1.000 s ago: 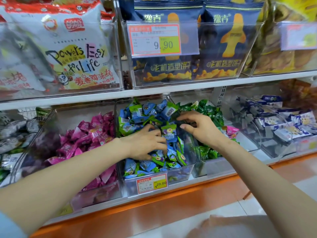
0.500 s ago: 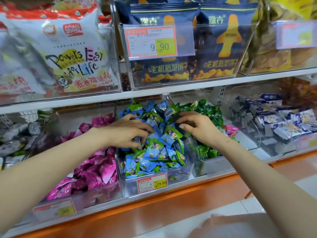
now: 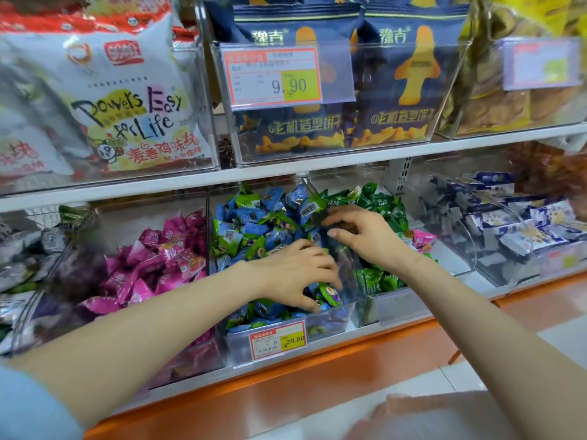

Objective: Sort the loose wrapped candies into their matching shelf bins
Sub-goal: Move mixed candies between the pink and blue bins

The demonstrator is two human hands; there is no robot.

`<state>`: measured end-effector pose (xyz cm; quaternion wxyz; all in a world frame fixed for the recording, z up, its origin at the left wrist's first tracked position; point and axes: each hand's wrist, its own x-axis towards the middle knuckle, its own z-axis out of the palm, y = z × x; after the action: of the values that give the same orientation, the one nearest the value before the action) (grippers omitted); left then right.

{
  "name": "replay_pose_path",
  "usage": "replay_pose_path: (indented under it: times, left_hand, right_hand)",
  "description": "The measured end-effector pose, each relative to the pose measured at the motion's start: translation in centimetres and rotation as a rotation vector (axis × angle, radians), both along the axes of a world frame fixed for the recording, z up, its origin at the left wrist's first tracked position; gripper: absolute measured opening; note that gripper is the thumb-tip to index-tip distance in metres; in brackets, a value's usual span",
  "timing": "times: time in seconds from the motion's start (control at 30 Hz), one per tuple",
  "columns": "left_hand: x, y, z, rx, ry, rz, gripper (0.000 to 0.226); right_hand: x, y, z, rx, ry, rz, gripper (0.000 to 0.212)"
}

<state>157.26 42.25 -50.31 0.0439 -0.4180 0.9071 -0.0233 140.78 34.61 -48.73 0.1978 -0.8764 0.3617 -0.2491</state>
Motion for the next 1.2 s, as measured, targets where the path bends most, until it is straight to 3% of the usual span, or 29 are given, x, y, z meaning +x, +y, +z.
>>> replay_pose_path:
  times: [0.17, 0.33, 0.47, 0.63, 0.83, 0.97, 1.1, 1.2]
  left_hand:
    - [0.0, -1.2, -0.3, 0.062, -0.128, 0.019, 0.038]
    - [2.2, -1.0, 0.7, 0.136, -0.088, 0.032, 0.03]
    - [4.8, -0.5, 1.3, 0.099, -0.07, 0.002, 0.047]
    - [5.5, 0.5, 2.5, 0.121, -0.009, 0.065, 0.032]
    - [1.8, 0.3, 2.1, 0.012, 0.045, 0.018, 0.048]
    - [-0.7, -0.7, 0.6, 0.192, -0.068, 0.027, 0.045]
    - [-1.1, -1.6, -0.6, 0.202, -0.277, 0.048, 0.042]
    - [-1.7, -1.7, -0.6, 0.204, -0.321, 0.042, 0.038]
  right_hand:
    - [-0.1, 0.0, -0.1, 0.008, -0.017, 0.017, 0.023]
    - [-0.2, 0.0, -0.2, 0.017, -0.014, 0.033, 0.023]
    - [-0.2, -0.1, -0.3, 0.016, -0.02, 0.027, 0.022]
    - [-0.1, -0.1, -0.1, 0.006, -0.012, 0.013, 0.021]
    - [0.0, 0.0, -0.1, -0.027, 0.006, 0.006, 0.022]
    - [0.0, 0.0, -0.1, -0.017, 0.01, 0.008, 0.021]
    - [0.1, 0.1, 0.0, -0.018, 0.009, 0.004, 0.02]
    - [-0.1, 0.4, 0.1, 0.03, -0.004, 0.028, 0.022]
